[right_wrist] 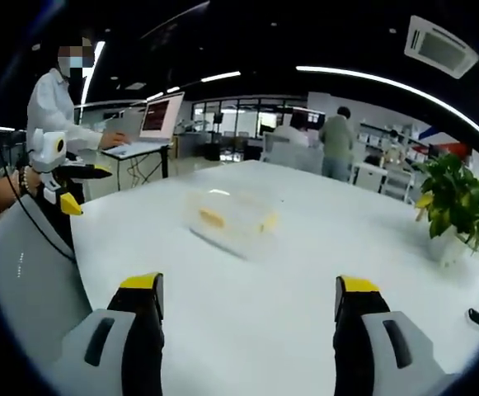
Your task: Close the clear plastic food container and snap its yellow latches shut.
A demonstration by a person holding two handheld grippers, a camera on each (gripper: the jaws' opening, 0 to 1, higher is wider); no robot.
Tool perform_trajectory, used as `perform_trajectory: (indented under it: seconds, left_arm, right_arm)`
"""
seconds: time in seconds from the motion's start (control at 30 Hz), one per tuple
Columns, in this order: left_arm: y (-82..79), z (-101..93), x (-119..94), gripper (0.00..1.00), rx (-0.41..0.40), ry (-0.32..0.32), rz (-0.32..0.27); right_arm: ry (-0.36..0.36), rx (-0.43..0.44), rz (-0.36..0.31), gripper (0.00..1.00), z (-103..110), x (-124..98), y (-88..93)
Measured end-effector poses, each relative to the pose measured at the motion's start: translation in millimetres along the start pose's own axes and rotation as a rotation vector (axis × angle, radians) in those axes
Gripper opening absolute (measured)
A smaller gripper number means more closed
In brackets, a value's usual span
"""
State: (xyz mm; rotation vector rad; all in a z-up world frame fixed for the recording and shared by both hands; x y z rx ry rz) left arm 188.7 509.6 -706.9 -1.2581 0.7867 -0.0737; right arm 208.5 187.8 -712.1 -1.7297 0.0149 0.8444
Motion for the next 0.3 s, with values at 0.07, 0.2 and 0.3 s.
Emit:
perform_trajectory:
  seconds: [0.07,0.2,0.3]
  left_arm:
    - [0.4,0.2,-0.1,0.97,0.002,0.001,0.002]
    - [1.2,1.5,-0.9,0.97,-0.015,0.007,-0.005]
    - [2.8,2.0,-1.1,0.97,-0.009,0.006,0.003]
  right_arm:
    - [0.003,-0.001,0.001,0.83,-0.1,0.0,0.1]
    - [0.005,-0.009,0.008,0.83,2.2,0.2,0.5]
    - [0.007,-0.024,0.019,0.83,3.7,1.8,1.1]
Point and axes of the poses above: the point that each gripper's makers call its tool centre point, and the gripper's own axes: x roughly forward along the fingers, z roughly to its left, y roughly out of its underside, the point moved 3 cm from there along -x, roughly backward along the fingers, and after that the axes turned 11 degrees about z, right-handed, at the moved point
